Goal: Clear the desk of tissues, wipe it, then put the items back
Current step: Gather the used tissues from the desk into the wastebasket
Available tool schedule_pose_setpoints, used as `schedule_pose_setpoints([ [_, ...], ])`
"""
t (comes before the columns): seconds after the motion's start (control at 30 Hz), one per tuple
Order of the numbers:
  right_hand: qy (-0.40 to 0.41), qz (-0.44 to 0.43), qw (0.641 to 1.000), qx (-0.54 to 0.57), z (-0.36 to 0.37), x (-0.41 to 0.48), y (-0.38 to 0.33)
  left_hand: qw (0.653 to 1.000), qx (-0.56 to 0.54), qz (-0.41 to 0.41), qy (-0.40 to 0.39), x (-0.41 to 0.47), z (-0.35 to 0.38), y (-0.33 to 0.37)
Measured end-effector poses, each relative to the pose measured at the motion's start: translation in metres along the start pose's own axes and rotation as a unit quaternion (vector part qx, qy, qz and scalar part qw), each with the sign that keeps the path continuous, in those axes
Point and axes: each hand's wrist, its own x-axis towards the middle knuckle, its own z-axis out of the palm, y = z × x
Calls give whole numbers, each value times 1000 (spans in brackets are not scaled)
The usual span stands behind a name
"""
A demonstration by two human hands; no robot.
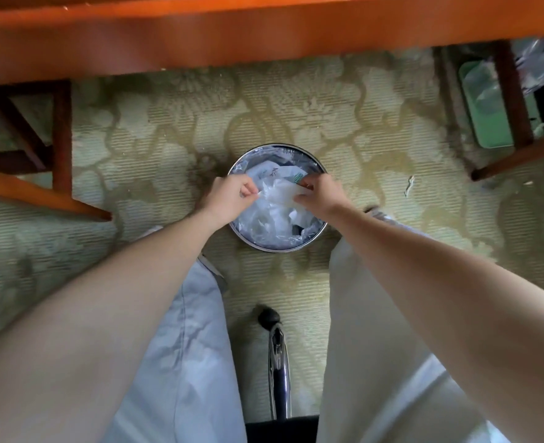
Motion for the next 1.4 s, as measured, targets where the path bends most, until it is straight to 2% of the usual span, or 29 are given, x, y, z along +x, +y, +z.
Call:
schedule_pose_setpoints([
  [0.2,-18,0,1000,1,-5,-5,0,993,112,22,-23,-9,-6,-4],
  [0.53,40,-57,998,-5,-50,-78,-26,988,140,65,15,-73,-62,44],
  [0.7,105,-99,989,-22,-86,-143,-37,986,136,90,29,-129,-88,75],
  [1.07,240,-168,956,-22,-141,-289,-43,969,122,183,117,-260,-112,136],
  [1.23,278,-198,940,5,-177,-331,-50,961,69,231,137,-281,-143,177],
  [1.4,298,-215,930,27,-230,-337,-69,947,38,273,164,-258,-191,236],
])
